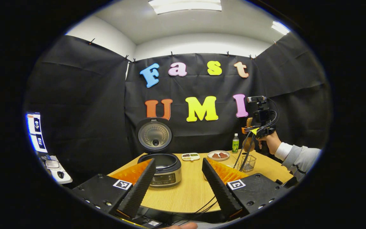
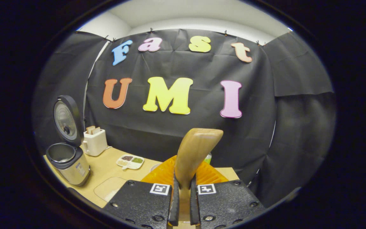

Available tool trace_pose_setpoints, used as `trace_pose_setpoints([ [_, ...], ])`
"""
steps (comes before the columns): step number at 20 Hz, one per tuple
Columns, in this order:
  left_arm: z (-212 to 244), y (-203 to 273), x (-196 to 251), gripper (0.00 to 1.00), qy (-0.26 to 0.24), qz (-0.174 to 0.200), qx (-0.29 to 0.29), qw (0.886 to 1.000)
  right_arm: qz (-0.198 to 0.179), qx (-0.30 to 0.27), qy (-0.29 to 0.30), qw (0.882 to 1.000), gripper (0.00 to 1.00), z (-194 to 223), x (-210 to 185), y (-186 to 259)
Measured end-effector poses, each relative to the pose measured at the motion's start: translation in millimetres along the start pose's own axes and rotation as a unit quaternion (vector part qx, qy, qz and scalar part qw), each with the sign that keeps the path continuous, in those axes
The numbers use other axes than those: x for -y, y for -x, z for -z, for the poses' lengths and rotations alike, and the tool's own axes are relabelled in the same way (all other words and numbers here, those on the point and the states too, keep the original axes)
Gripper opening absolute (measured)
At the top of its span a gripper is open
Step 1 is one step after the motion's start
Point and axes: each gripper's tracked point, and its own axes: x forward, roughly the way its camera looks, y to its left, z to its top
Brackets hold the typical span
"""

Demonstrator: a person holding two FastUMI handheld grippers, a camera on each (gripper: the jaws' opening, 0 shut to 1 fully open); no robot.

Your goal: Close the left gripper, press the button to open the rice cooker; take a wooden spoon from the chopstick holder with the right hand, scoop a spoonful of rice and pour it into the rice cooker, then put the wooden spoon back into the chopstick holder.

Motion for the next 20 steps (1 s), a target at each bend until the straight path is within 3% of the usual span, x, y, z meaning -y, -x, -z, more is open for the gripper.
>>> trace_pose_setpoints([
  [9, -15, -24, -7, 0.96, 0.011, -0.013, 0.004, 1.0, -0.008, -0.01, -0.036, 0.999, 0.19, 23, 22, -10],
  [14, 0, -47, -24, 0.96, 0.006, -0.038, -0.025, 0.999, -0.009, -0.035, -0.048, 0.998, 0.2, 49, 30, -33],
  [17, -11, -59, -15, 0.96, 0.022, -0.02, -0.021, 0.999, -0.036, -0.045, -0.058, 0.997, 0.21, 61, 23, -43],
  [19, -20, -65, -15, 0.96, 0.035, -0.012, -0.014, 0.999, -0.024, -0.036, -0.06, 0.997, 0.34, 60, 36, -47],
  [20, -24, -70, -18, 0.96, 0.039, -0.015, -0.011, 0.999, -0.028, -0.028, -0.061, 0.997, 0.57, 56, 38, -48],
])
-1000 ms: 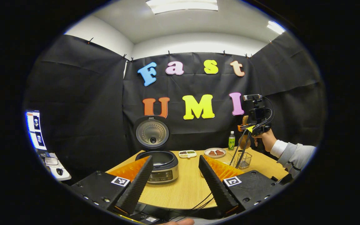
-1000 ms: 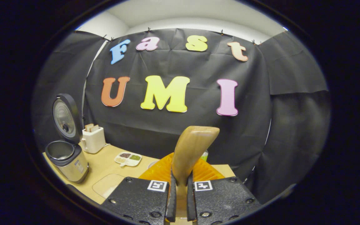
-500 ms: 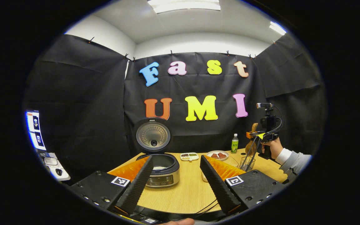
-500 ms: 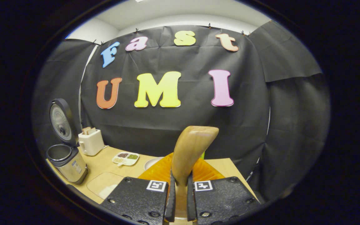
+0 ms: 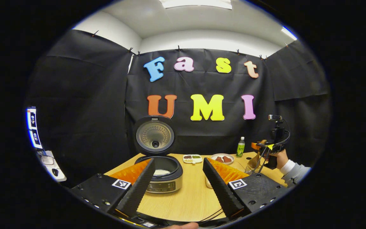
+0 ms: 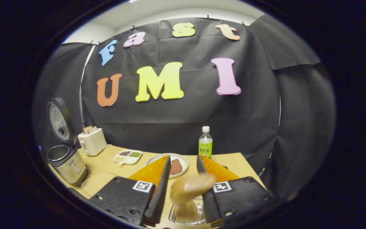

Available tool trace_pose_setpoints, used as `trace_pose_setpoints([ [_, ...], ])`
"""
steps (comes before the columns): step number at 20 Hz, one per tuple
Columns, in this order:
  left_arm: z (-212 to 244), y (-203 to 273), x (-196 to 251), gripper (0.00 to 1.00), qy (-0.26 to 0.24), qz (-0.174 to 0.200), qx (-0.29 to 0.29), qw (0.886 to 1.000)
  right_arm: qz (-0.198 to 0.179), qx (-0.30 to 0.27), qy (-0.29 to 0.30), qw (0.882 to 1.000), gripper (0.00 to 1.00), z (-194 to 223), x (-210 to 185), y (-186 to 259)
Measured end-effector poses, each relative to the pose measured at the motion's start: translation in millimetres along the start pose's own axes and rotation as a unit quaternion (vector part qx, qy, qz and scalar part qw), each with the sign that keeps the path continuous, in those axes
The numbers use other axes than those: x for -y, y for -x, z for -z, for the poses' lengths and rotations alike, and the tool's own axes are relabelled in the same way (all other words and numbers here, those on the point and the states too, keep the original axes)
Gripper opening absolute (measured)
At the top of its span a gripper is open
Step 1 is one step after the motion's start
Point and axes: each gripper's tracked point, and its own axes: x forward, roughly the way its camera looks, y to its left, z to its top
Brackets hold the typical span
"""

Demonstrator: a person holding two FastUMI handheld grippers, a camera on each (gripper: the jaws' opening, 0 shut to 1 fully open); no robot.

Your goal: Close the left gripper, press the button to open the rice cooker; take a wooden spoon from the chopstick holder with the right hand, scoop a spoonful of rice and pour it into the rice cooker, then put the wooden spoon back into the chopstick holder.

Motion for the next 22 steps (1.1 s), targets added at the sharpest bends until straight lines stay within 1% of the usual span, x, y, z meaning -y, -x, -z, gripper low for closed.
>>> trace_pose_setpoints([
  [2, -3, -9, -7, 0.96, 0.006, -0.012, 0.001, 1.0, -0.014, 0.012, -0.004, 1.0, 0.69, -9, -6, 2],
  [3, -4, -15, -9, 0.96, 0.009, -0.016, 0.0, 1.0, -0.017, 0.014, -0.004, 1.0, 0.72, -10, -8, 0],
  [4, -4, -19, -9, 0.96, 0.01, -0.02, -0.003, 1.0, -0.016, 0.013, 0.001, 1.0, 0.79, -11, -8, -1],
  [6, -7, -29, -14, 0.95, 0.005, -0.03, -0.005, 1.0, -0.016, 0.016, 0.01, 1.0, 0.82, -16, -10, 2],
  [7, -11, -33, -16, 0.94, 0.002, -0.034, -0.003, 0.999, -0.012, 0.018, 0.015, 1.0, 0.81, -20, -8, 4],
  [9, -16, -41, -16, 0.94, 0.002, -0.034, -0.002, 0.999, -0.006, 0.02, 0.025, 0.999, 0.84, -27, -9, 13],
  [10, -19, -46, -18, 0.94, 0.003, -0.034, -0.002, 0.999, -0.001, 0.024, 0.023, 0.999, 0.93, -32, -8, 19],
  [11, -24, -50, -18, 0.94, 0.004, -0.036, 0.001, 0.999, 0.003, 0.024, 0.022, 0.999, 0.96, -36, -9, 27],
  [13, -31, -61, -18, 0.94, 0.002, -0.033, 0.0, 0.999, 0.011, 0.021, 0.014, 1.0, 0.97, -43, -10, 45],
  [15, -41, -71, -19, 0.94, -0.002, -0.034, 0.002, 0.999, 0.007, 0.01, 0.019, 1.0, 0.99, -46, -16, 68],
  [18, -57, -90, -18, 0.94, -0.008, -0.029, 0.008, 1.0, -0.002, 0.02, 0.012, 1.0, 1.0, -62, -24, 107],
  [22, -78, -117, -21, 0.94, -0.02, -0.023, 0.011, 0.999, -0.019, 0.01, 0.001, 1.0, 1.0, -53, -26, 158],
])
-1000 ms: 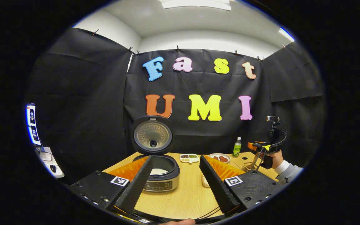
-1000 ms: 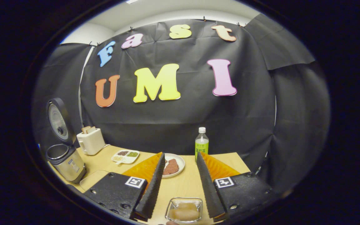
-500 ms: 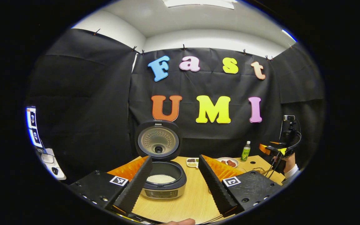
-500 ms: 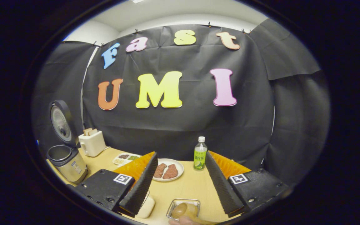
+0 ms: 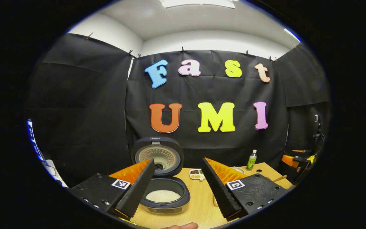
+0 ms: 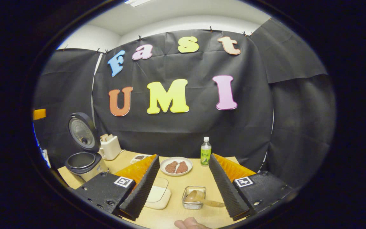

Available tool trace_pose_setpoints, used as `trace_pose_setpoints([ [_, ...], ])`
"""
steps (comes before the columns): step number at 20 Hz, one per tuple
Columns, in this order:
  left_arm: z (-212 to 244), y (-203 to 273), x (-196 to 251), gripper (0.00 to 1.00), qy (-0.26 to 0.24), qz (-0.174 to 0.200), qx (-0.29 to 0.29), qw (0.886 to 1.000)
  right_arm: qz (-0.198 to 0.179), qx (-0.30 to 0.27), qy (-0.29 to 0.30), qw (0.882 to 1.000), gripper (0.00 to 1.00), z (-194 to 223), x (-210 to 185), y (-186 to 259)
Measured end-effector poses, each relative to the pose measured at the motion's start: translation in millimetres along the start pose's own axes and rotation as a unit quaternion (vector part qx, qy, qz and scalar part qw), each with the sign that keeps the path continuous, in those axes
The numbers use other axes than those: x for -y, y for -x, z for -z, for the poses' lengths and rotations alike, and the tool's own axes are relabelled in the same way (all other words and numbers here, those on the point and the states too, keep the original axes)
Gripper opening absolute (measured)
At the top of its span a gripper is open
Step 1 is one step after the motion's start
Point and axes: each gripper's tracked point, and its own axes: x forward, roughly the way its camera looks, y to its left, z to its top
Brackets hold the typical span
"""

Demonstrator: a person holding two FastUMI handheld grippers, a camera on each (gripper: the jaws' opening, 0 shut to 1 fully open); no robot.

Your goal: Close the left gripper, press the button to open the rice cooker; take a wooden spoon from the chopstick holder with the right hand, scoop a spoonful of rice and pour it into the rice cooker, then put the wooden spoon back into the chopstick holder.

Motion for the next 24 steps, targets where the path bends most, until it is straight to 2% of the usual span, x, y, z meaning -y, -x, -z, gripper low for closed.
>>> trace_pose_setpoints([
  [3, -14, -31, -8, 0.94, -0.01, -0.003, 0.013, 1.0, 0.014, 0.013, 0.012, 1.0, 1.0, -2, 23, 29],
  [6, -15, -74, -15, 0.94, 0.019, 0.006, 0.0, 1.0, 0.043, 0.022, 0.026, 0.999, 1.0, 1, 48, 51],
  [8, -15, -103, -27, 0.94, 0.013, -0.002, 0.002, 1.0, 0.044, 0.025, 0.034, 0.998, 1.0, 4, 55, 60],
  [10, -14, -138, -43, 0.94, -0.015, -0.016, 0.009, 1.0, 0.041, 0.012, 0.049, 0.998, 1.0, 12, 58, 67],
  [12, -13, -167, -67, 0.94, -0.021, -0.055, 0.013, 0.998, 0.04, 0.004, 0.062, 0.997, 1.0, 12, 61, 72],
  [14, -10, -189, -71, 0.95, 0.001, -0.046, 0.013, 0.999, 0.04, 0.006, 0.072, 0.997, 1.0, 7, 65, 77],
  [16, -4, -212, -87, 0.94, 0.012, -0.063, 0.008, 0.998, 0.048, 0.013, 0.079, 0.996, 1.0, 2, 69, 81],
  [19, -10, -237, -116, 0.95, 0.019, -0.092, 0.031, 0.995, 0.05, 0.009, 0.081, 0.995, 1.0, 3, 69, 90],
  [24, 10, -275, -129, 0.94, 0.063, -0.096, 0.008, 0.993, 0.053, -0.009, 0.086, 0.995, 1.0, 19, 69, 95],
])
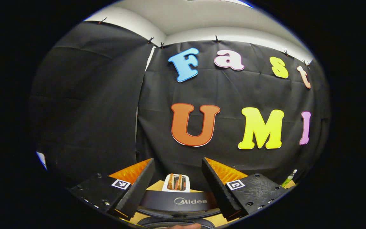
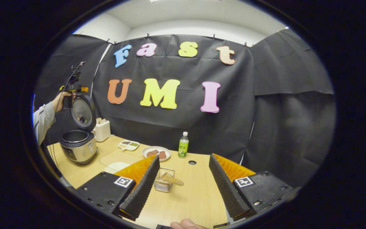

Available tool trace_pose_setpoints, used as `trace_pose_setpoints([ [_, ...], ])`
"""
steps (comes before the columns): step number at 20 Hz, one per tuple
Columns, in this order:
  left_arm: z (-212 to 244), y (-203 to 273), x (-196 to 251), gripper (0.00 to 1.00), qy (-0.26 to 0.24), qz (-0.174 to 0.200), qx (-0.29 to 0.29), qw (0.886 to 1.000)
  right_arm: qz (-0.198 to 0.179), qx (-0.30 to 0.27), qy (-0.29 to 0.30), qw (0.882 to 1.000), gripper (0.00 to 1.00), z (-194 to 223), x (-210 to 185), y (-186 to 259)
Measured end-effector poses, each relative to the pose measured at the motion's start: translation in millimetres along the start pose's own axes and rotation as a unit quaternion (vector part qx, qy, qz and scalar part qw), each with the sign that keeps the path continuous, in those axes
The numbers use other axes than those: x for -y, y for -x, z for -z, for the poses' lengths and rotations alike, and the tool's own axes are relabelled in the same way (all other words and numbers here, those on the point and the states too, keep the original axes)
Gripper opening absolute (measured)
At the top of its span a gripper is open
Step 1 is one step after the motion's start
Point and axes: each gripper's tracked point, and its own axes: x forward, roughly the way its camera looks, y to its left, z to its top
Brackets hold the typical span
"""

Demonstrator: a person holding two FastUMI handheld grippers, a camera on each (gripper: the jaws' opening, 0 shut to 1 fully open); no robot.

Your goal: Close the left gripper, press the button to open the rice cooker; take a wooden spoon from the chopstick holder with the right hand, scoop a spoonful of rice and pour it into the rice cooker, then put the wooden spoon back into the chopstick holder.

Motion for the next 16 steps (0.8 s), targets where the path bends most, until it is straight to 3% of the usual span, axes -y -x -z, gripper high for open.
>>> trace_pose_setpoints([
  [1, 7, -4, 1, 1.0, -0.004, 0.003, -0.007, 1.0, 0.002, -0.005, -0.002, 1.0, 1.0, 5, 0, 1],
  [3, 8, -2, 1, 0.85, -0.035, 0.001, 0.006, 0.999, 0.006, -0.011, -0.009, 1.0, 1.0, 8, 0, -1],
  [4, 10, -10, 7, 0.99, -0.047, 0.007, 0.001, 0.999, 0.007, -0.015, -0.01, 1.0, 1.0, 10, -1, -1],
  [16, 38, 56, 7, 1.0, -0.044, 0.029, -0.09, 0.995, -0.035, -0.014, -0.009, 0.999, 1.0, 18, -39, -3],
])
